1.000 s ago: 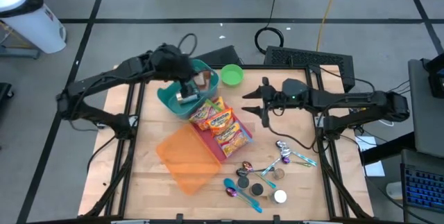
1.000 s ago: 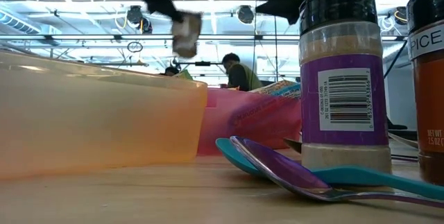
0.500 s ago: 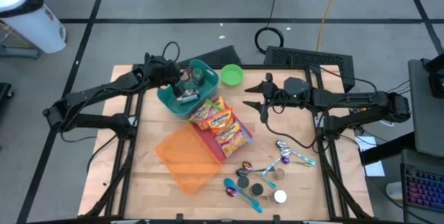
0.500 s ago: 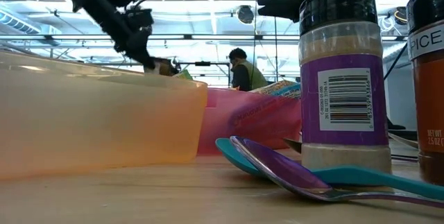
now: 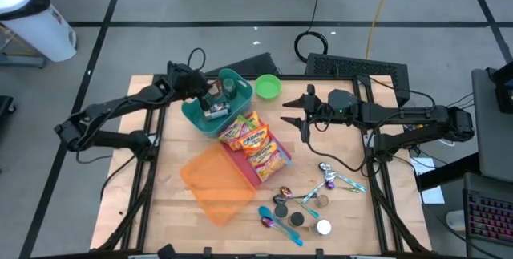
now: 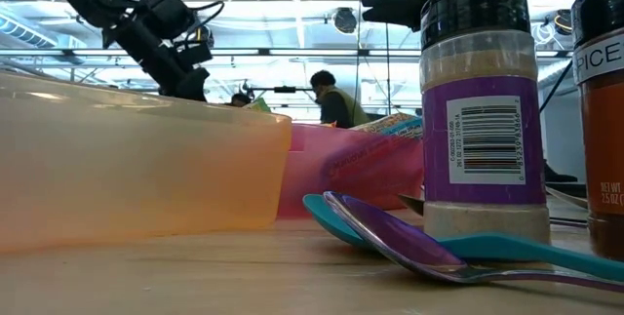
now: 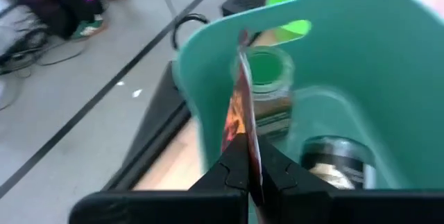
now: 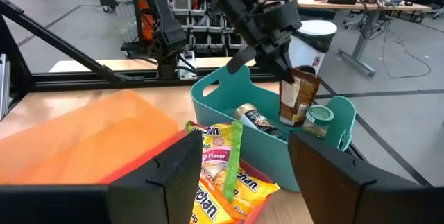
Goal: Pick & Place Food Item
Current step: Put the orange seasoning pack into the green bin
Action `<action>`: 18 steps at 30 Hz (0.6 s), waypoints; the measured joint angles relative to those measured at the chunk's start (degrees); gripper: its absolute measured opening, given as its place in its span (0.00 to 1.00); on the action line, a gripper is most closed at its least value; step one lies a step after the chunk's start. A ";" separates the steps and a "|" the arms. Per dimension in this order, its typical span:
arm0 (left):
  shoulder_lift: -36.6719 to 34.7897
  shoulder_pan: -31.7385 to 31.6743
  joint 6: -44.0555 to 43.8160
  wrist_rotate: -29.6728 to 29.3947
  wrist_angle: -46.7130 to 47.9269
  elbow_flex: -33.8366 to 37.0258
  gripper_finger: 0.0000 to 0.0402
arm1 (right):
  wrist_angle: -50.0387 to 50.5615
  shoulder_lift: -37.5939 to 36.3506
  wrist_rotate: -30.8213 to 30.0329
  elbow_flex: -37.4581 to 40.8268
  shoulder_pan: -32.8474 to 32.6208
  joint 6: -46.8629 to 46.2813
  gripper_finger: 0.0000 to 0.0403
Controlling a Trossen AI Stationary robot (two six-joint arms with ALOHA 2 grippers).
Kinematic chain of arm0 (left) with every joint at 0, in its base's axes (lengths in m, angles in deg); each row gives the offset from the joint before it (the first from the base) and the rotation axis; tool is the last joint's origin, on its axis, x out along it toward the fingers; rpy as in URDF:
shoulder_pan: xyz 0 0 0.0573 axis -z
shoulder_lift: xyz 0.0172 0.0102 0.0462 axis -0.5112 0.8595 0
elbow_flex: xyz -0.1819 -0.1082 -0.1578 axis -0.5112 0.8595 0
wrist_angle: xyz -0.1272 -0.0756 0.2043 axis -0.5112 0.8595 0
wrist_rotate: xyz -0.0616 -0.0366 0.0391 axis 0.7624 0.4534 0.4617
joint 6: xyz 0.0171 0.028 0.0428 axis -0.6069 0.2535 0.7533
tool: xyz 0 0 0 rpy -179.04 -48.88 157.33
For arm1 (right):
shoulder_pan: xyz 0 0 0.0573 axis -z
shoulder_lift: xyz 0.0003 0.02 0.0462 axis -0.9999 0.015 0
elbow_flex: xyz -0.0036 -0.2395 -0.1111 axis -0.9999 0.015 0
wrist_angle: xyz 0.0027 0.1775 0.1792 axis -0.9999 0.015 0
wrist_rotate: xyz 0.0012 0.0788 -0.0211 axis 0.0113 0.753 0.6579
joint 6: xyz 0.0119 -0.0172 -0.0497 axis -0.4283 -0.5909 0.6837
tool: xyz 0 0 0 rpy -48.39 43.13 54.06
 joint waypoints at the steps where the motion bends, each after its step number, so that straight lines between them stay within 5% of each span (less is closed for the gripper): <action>1: 0.17 0.01 0.00 0.25 -0.33 0.19 0.00 | 0.00 0.00 0.01 0.00 0.00 0.02 0.51; 18: 7.00 0.32 0.85 -3.50 -1.62 0.59 0.01 | 0.04 0.00 0.06 0.00 0.00 0.00 0.50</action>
